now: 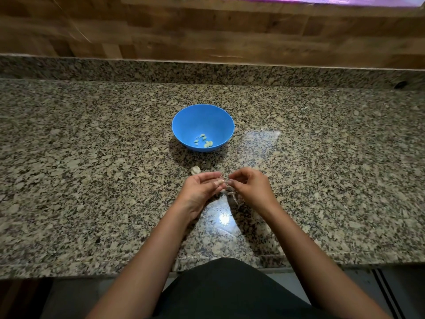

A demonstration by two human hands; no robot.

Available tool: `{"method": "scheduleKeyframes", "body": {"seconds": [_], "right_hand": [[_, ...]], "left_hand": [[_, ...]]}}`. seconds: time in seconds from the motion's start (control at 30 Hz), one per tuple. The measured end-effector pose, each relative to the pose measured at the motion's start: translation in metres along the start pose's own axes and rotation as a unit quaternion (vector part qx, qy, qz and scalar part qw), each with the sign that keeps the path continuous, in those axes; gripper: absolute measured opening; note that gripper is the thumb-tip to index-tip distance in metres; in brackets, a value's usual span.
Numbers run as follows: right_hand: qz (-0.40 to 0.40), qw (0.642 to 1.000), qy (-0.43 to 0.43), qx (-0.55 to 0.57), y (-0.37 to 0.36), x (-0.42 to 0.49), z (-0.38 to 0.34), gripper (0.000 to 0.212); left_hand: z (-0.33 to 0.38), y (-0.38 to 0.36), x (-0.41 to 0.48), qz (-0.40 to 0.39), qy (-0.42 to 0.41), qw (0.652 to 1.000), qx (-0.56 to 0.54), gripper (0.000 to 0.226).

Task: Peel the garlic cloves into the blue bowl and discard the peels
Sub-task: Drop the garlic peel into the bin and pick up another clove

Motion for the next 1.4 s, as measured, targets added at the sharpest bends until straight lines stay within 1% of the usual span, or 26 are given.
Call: {"method": "scheduleKeyframes", "body": {"seconds": [0.1, 0.17, 0.27, 0.43, 0.5, 0.6, 0.73, 0.97, 1.07, 1.23, 1.3, 1.4], "right_hand": [[-0.062, 0.996, -0.009, 0.062, -0.001, -0.006, -0.006, 0.005], [-0.079, 0.992, -0.017, 0.095, -0.001, -0.008, -0.008, 0.003], [-0.075, 0.989, -0.033, 0.122, -0.001, -0.009, -0.008, 0.006], [-0.045, 0.987, -0.049, 0.146, -0.004, -0.007, -0.007, 0.008], [-0.040, 0.985, -0.055, 0.161, -0.005, -0.008, -0.007, 0.010], [-0.038, 0.981, -0.060, 0.182, -0.007, -0.009, -0.007, 0.007], [-0.034, 0.982, -0.052, 0.178, -0.007, -0.010, -0.008, 0.002], [-0.013, 0.984, -0.039, 0.172, -0.009, -0.009, -0.008, 0.003], [-0.017, 0.982, -0.041, 0.183, -0.010, -0.008, -0.007, 0.001], [-0.020, 0.981, -0.042, 0.186, -0.009, -0.010, -0.008, 0.004], [-0.028, 0.978, -0.047, 0.199, -0.008, -0.010, -0.008, 0.006], [-0.040, 0.980, -0.051, 0.191, -0.007, -0.009, -0.008, 0.007]], "left_hand": [[0.000, 0.001, 0.002, 0.000, -0.048, 0.997, 0.063, 0.022], [0.001, 0.000, 0.003, -0.001, -0.084, 0.989, 0.119, 0.020], [0.006, -0.003, 0.002, -0.007, -0.132, 0.974, 0.181, 0.022], [0.007, -0.009, -0.002, 0.004, -0.174, 0.968, 0.183, 0.023], [0.005, -0.010, -0.002, 0.010, -0.177, 0.968, 0.176, 0.020], [0.003, -0.011, -0.002, 0.027, -0.166, 0.975, 0.144, 0.017], [0.001, -0.012, -0.003, 0.042, -0.154, 0.981, 0.108, 0.017], [0.002, -0.012, -0.002, 0.041, -0.146, 0.984, 0.087, 0.015], [0.002, -0.012, -0.003, 0.036, -0.130, 0.989, 0.067, 0.015], [0.001, -0.012, -0.001, 0.044, -0.090, 0.995, -0.019, 0.013], [0.002, -0.012, -0.001, 0.051, -0.071, 0.995, -0.058, 0.013], [0.002, -0.012, -0.002, 0.064, -0.041, 0.991, -0.107, 0.011]]}}
Point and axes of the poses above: each hand's wrist, its own x-axis towards the middle knuckle, its own y-axis out of the back of the hand, z = x × y, the point moved 2 cm from there along x, towards the middle knuckle, and after that the axes turned 15 degrees about -y, right-handed, at the moved point
